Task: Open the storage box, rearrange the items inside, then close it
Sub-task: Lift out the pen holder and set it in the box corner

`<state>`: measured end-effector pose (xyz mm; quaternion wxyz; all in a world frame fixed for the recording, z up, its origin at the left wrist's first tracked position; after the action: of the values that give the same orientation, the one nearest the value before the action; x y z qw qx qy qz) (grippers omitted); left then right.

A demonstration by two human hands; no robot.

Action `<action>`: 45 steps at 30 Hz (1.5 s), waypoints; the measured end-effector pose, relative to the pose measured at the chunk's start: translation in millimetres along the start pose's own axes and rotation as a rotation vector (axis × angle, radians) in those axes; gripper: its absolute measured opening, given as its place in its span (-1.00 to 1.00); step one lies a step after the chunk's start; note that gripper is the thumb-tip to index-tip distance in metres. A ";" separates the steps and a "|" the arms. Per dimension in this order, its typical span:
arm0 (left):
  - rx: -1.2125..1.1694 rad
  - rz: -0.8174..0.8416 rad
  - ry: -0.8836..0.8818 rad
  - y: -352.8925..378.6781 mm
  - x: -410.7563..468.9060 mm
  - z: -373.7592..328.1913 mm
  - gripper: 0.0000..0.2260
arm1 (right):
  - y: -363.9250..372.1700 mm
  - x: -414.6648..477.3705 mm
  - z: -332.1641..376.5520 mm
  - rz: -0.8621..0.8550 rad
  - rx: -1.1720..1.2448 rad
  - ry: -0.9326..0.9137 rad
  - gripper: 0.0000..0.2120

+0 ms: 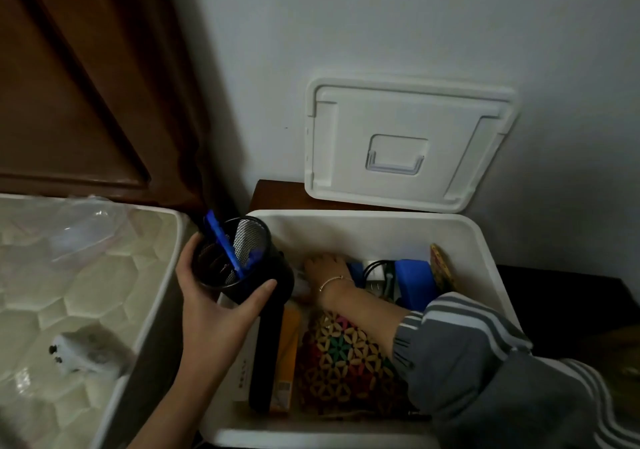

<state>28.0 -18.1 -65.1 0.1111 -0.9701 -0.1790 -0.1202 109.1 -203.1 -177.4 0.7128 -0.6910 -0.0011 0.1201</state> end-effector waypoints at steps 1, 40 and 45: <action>0.003 0.007 0.000 0.4 -0.1 0.4 -0.10 | 0.6 -2.3 0.8 0.009 -0.034 -0.026 -0.35; 0.184 0.054 -0.028 85.6 5.1 12.0 -0.20 | -38.9 -62.9 -72.0 0.041 -0.014 -0.414 -0.33; 0.204 0.080 -0.091 97.4 -3.2 21.4 -0.13 | -38.4 -63.9 -71.3 0.037 -0.003 -0.406 -0.35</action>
<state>65.6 -102.4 -103.1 0.2058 -0.9646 -0.1565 -0.0529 65.5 -285.0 -132.2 0.6946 -0.6535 -0.1324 0.2700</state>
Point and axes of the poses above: each hand's wrist, its own x-axis towards the middle knuckle, its own y-axis out of the palm, z = x × y, the point moved 1 cm from there along x, towards the middle knuckle, and after that the axes turned 12 degrees about -z, right-handed, at the moved point
